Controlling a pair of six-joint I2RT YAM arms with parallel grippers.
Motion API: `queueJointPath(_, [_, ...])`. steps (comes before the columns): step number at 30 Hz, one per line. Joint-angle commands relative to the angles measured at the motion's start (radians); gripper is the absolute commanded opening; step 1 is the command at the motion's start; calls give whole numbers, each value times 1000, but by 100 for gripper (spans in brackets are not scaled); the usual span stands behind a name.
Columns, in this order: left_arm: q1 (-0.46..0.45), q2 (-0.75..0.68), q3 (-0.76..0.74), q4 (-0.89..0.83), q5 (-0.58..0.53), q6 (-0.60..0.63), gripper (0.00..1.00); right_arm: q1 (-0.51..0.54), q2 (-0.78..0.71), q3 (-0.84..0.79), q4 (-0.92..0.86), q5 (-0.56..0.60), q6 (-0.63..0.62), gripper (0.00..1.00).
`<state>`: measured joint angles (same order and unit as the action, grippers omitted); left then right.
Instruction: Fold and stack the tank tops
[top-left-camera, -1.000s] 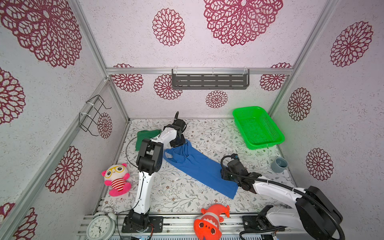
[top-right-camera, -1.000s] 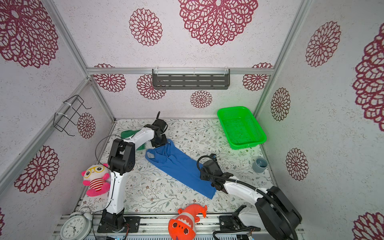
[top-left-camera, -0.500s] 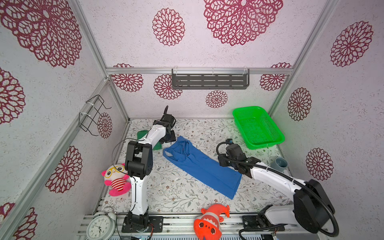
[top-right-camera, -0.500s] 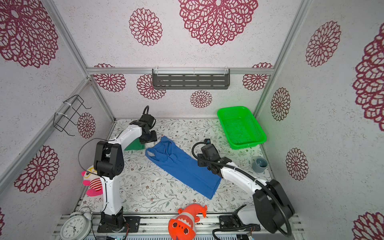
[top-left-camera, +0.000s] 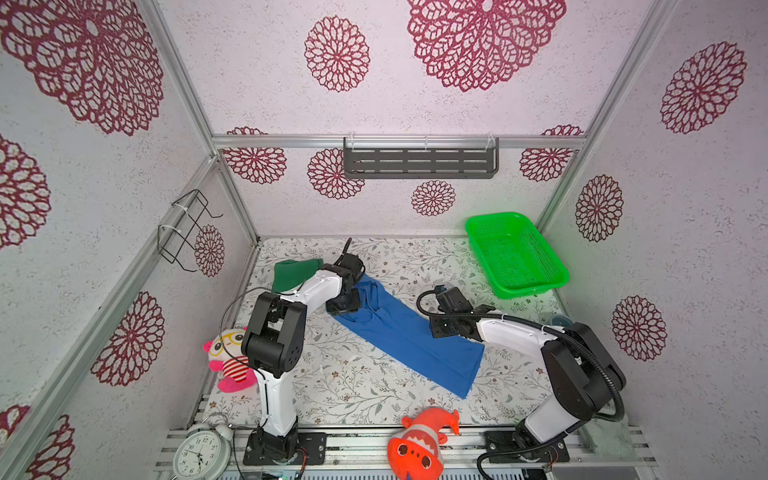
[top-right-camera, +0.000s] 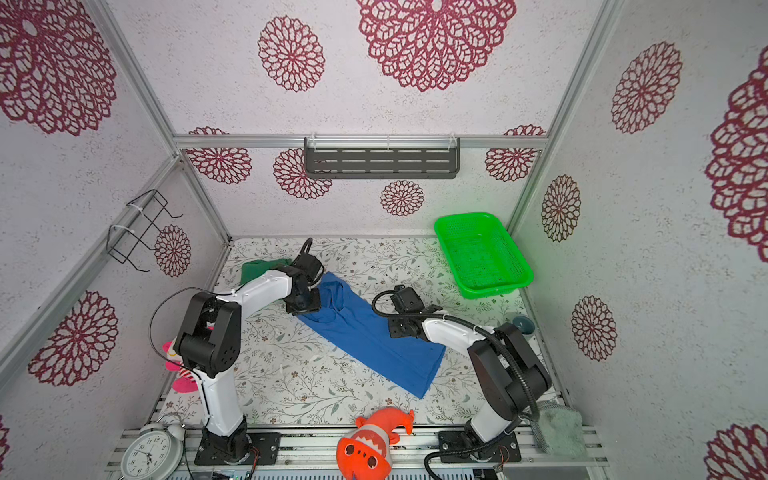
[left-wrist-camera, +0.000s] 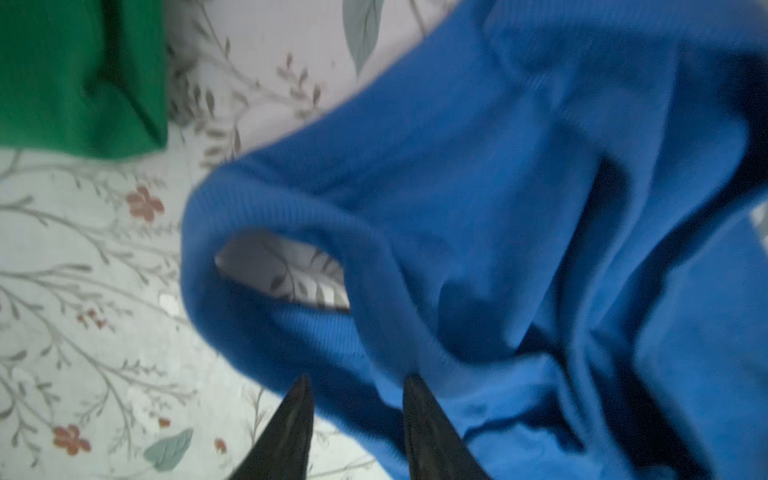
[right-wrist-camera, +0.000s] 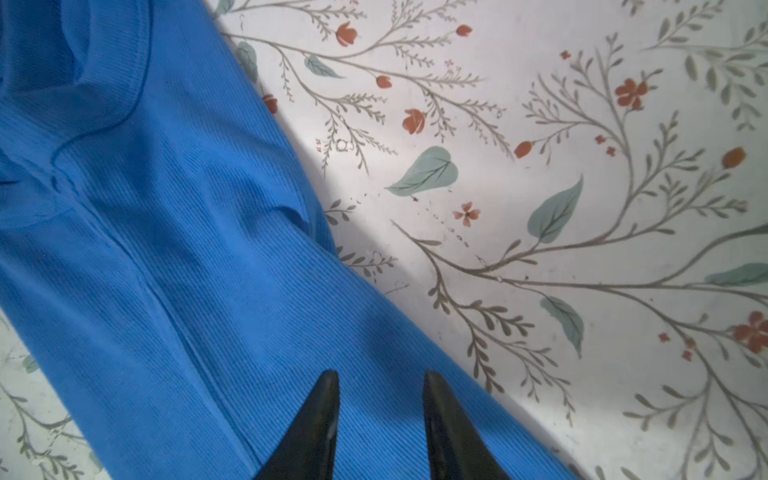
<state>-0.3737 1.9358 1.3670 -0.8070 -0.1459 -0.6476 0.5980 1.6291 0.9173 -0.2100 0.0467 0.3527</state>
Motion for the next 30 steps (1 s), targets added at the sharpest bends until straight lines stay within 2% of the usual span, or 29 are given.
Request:
queueJointPath(1, [7,-68,-52,66,-3,-59,38,-3,23,33,17,-15,-30,35])
queueJointPath(8, [6,65,-29,116,29,-66,36,-3,77,46,27,-28,-34,33])
queueJointPath(13, [21,210,99,118,70,-51,36,-4,97,41,38,-13,-1,31])
queueJointPath(16, [24,319,215,98,114,-36,36,-6,108,46,12,56,64,29])
queueJointPath(22, [32,529,530,2,174,-1,38,6,79,-49,91,56,269,27])
queueJointPath(25, [34,623,725,-70,202,33,41,52,69,-112,161,31,378,27])
queueJointPath(30, [41,833,1115,-247,314,88,46,158,40,-193,320,9,566,27])
